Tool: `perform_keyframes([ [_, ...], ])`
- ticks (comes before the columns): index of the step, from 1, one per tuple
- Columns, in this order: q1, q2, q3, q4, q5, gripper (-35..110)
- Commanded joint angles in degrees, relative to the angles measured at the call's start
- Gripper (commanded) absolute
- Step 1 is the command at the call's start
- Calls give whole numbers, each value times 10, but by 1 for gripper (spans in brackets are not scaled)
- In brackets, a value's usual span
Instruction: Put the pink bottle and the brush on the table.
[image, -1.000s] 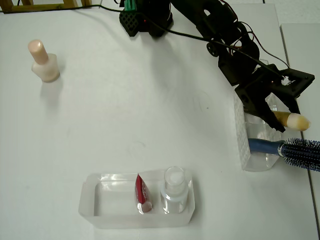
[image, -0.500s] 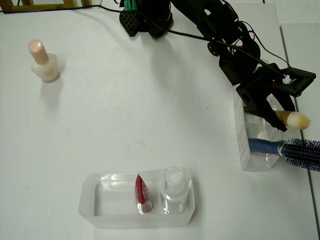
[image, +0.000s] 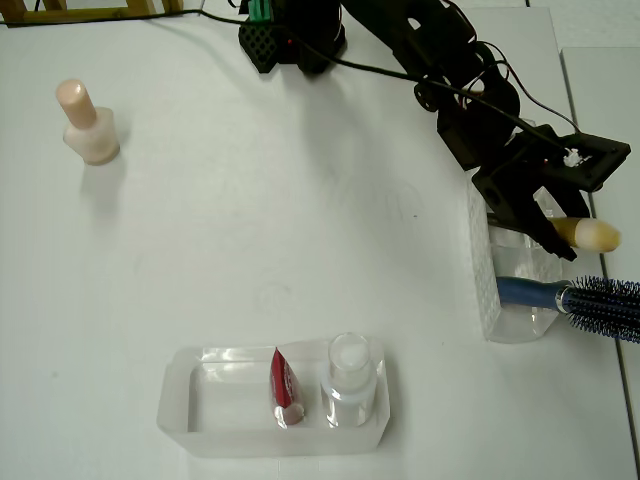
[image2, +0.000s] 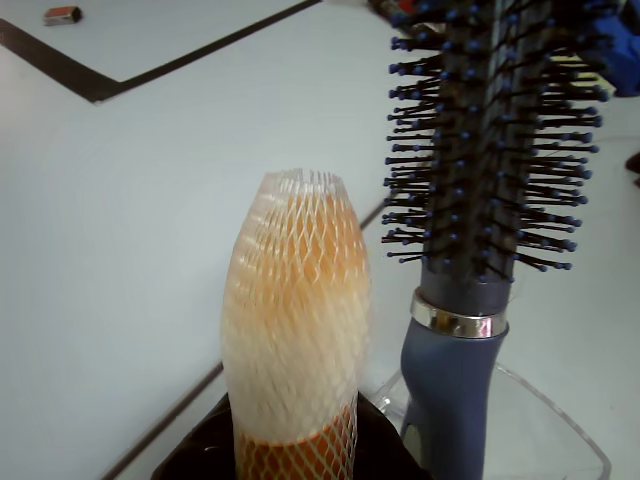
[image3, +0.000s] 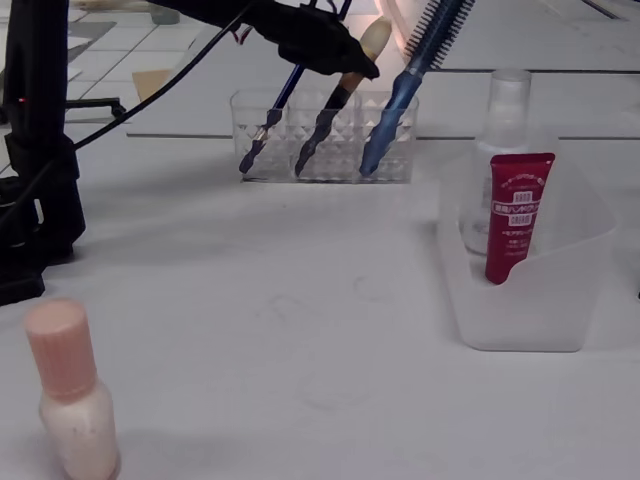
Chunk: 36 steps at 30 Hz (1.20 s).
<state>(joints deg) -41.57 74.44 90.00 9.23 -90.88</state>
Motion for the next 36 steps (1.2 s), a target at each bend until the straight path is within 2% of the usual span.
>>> perform_keyframes([
  [1, 1, 58, -4, 25, -1, 0],
  [17, -4, 174, -22, 105, 11, 0],
  [23, -4, 191, -145, 228, 24, 0],
  [36, 4, 236, -265, 364, 32, 0],
])
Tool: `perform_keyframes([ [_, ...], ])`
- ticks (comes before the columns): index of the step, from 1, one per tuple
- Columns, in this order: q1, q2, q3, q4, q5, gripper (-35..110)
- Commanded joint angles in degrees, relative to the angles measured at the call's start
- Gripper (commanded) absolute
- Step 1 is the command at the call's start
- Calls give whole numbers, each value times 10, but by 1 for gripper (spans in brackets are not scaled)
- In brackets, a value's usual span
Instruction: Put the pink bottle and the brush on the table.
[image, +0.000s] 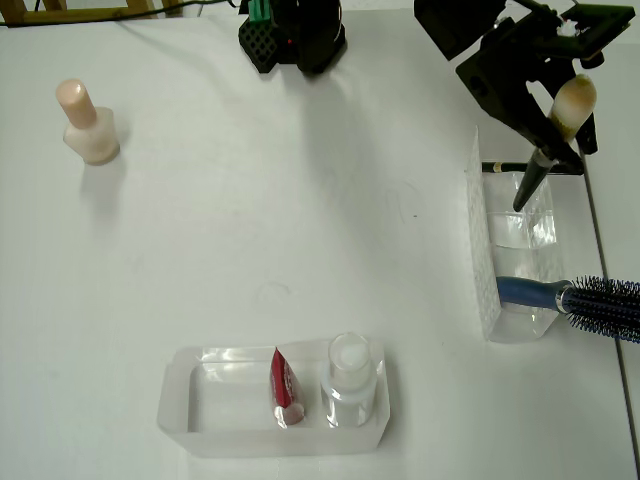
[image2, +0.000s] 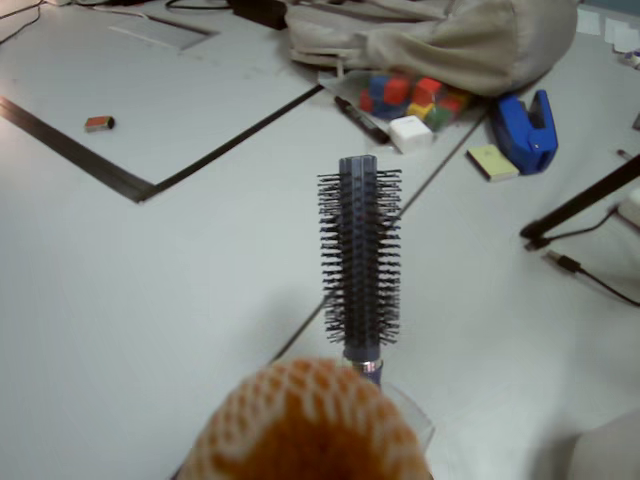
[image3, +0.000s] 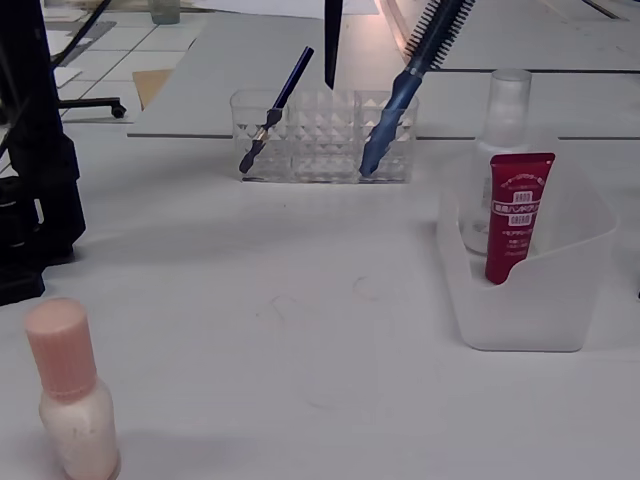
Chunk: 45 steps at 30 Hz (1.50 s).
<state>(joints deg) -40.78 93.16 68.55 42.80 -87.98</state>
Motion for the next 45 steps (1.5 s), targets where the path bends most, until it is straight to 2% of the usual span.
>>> perform_keyframes([
  [1, -4, 48, -63, 41, 3, 0],
  [9, 33, 60, -142, 161, 11, 0],
  [19, 163, 98, -124, 274, 0, 0],
  [24, 233, 129, -83, 335, -21, 0],
  [37, 392, 209, 81, 390, -75, 0],
  [45, 506, 236, 179, 425, -149, 0],
])
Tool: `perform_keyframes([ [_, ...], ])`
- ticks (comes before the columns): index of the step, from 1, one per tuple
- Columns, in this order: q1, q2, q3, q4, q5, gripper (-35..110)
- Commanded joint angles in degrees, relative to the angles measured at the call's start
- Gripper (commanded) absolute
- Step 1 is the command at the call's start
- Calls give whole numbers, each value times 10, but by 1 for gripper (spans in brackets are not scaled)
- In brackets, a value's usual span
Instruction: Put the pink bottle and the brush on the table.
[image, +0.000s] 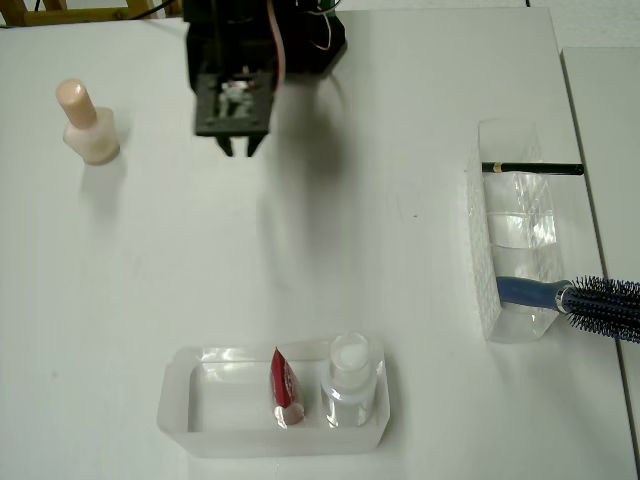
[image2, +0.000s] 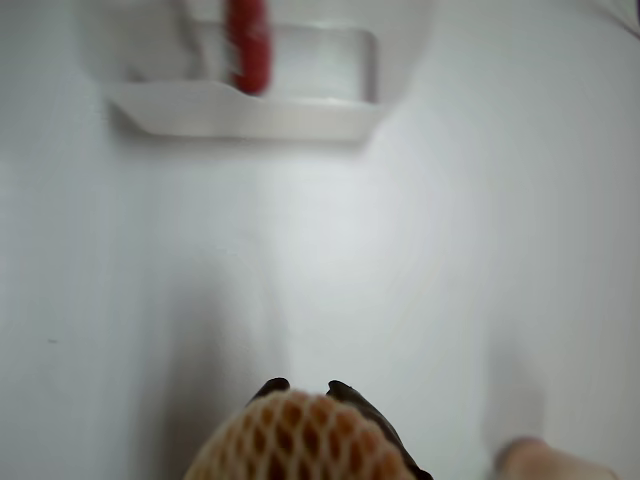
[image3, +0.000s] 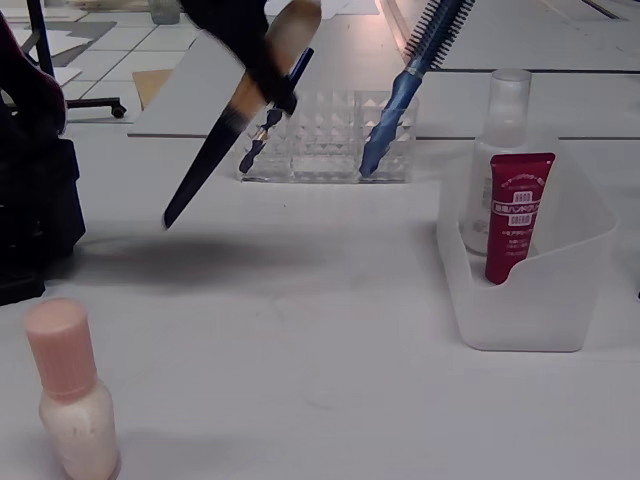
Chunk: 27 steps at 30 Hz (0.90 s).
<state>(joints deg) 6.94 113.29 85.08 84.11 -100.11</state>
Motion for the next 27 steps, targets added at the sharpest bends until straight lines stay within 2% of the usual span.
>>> perform_keyframes([
  [1, 47, 38, 32, 11, -44, 0],
  [7, 116, 43, 91, -13, -105, 0],
  [22, 258, 22, 241, -238, -268, 0],
  [27, 293, 27, 289, -282, -286, 0],
])
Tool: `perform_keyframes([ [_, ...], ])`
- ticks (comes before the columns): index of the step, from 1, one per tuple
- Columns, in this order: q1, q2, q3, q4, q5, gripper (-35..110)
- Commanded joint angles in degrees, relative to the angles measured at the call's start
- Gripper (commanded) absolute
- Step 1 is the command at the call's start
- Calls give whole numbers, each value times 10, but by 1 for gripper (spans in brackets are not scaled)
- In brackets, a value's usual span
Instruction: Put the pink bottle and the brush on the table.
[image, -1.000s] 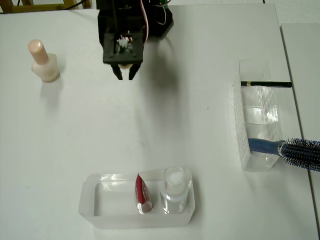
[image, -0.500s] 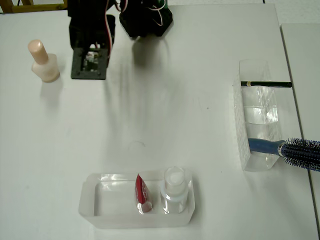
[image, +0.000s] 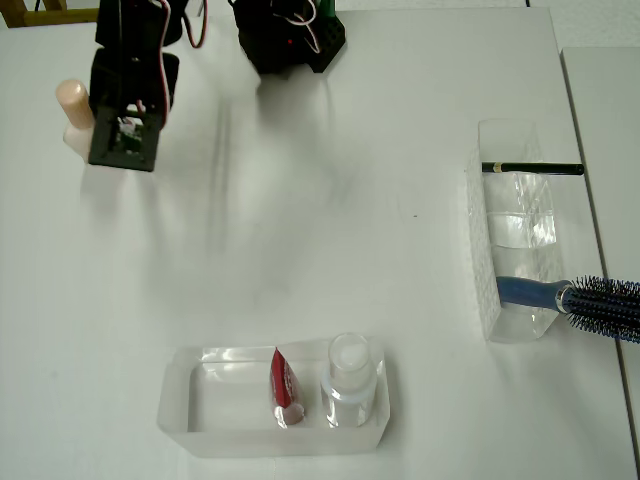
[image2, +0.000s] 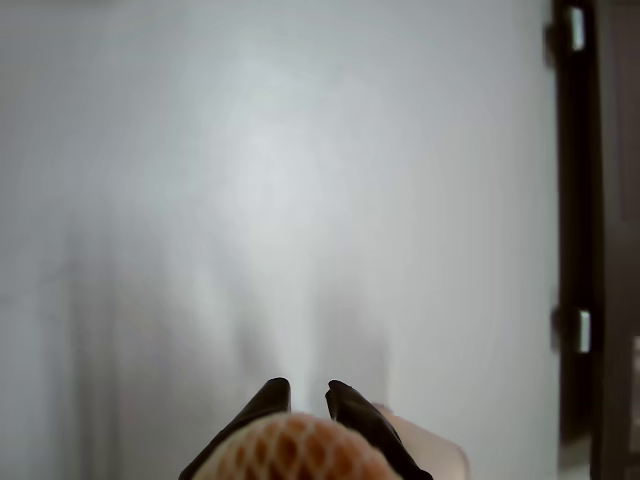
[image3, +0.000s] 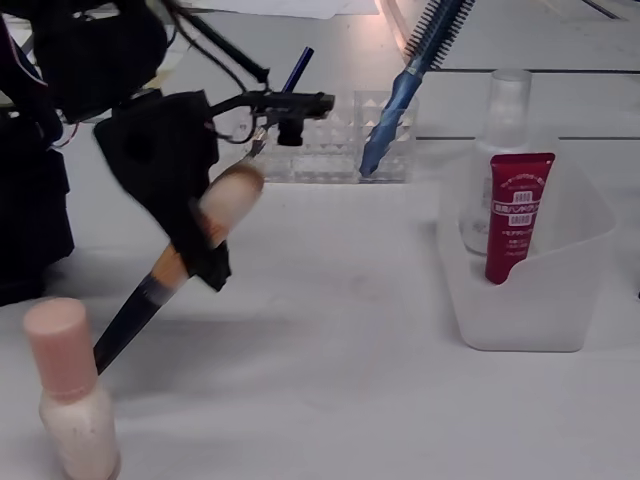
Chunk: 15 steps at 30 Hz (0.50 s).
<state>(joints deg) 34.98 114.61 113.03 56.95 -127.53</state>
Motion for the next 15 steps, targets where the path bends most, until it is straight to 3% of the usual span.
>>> perform_keyframes([
  [1, 16, 16, 16, -12, -11, 0],
  [15, 29, 47, 120, -62, -11, 0],
])
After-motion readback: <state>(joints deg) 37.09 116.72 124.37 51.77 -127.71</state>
